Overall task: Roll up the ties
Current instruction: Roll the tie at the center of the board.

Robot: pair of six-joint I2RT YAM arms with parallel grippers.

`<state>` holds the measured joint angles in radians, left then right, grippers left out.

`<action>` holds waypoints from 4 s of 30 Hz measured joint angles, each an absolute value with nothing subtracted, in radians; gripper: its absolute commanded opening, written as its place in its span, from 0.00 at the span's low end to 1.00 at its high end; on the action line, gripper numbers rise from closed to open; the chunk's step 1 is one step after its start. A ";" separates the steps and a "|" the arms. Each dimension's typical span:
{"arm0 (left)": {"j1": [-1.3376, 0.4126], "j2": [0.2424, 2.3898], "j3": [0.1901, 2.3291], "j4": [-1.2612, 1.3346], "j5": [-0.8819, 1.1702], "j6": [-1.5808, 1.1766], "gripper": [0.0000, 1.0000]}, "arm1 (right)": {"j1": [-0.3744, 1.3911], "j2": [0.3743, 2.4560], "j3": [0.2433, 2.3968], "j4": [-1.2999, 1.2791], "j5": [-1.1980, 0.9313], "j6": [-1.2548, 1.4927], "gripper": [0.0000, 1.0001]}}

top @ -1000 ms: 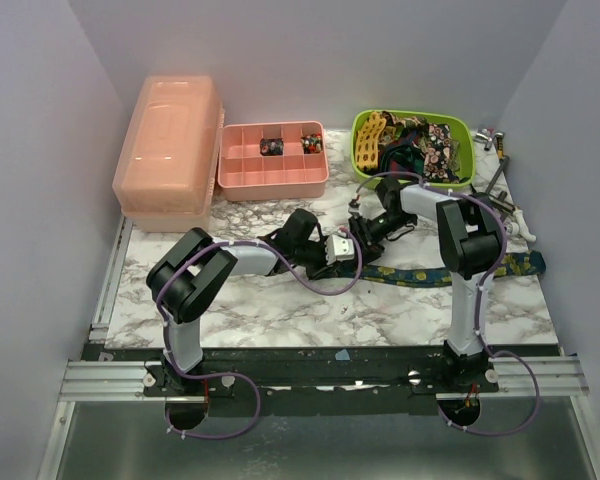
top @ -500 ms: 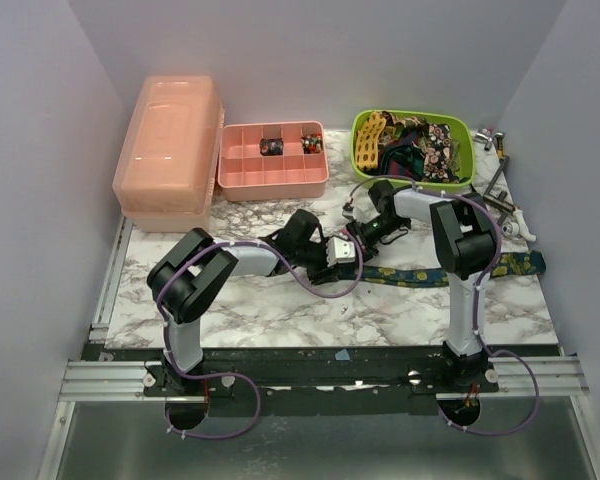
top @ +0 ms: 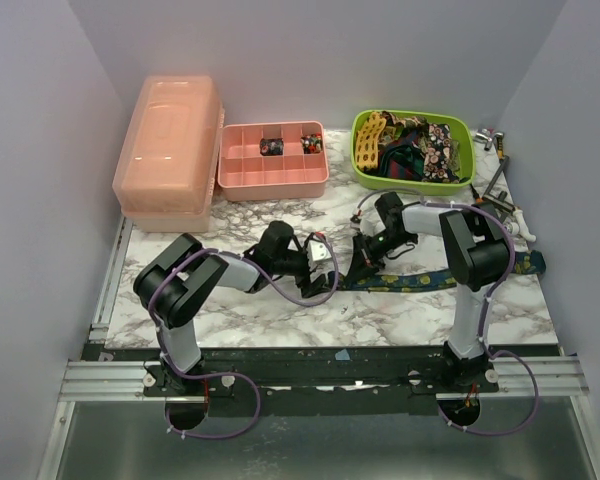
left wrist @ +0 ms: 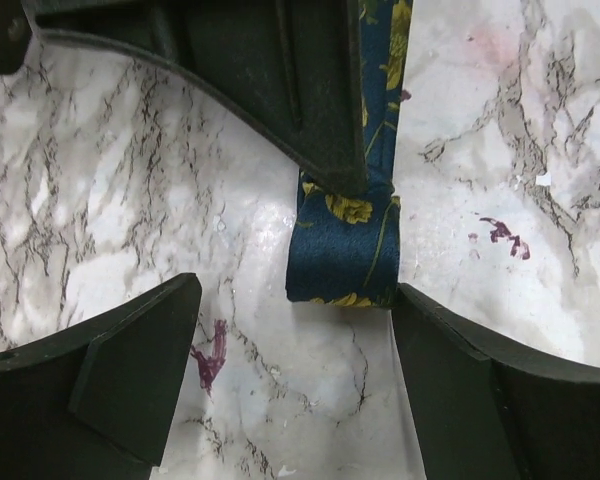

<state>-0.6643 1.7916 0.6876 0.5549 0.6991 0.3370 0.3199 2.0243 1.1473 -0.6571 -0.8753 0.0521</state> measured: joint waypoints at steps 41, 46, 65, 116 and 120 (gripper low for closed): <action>-0.714 1.857 0.693 0.681 0.607 0.270 0.22 | 0.332 1.923 1.200 -0.587 -0.773 0.009 0.48; -0.718 1.854 0.711 0.640 0.594 0.282 0.20 | 0.199 1.793 1.158 -0.637 -0.731 0.016 0.47; -0.732 1.836 0.722 0.587 0.567 0.280 0.19 | -0.529 1.863 1.238 -0.846 -0.191 -0.260 0.35; -0.735 1.832 0.744 0.537 0.559 0.282 0.22 | 0.177 1.588 0.812 -0.119 -0.912 0.428 0.35; -0.735 1.833 0.744 0.537 0.559 0.278 0.22 | 0.230 1.644 0.820 -0.079 -0.914 0.437 0.24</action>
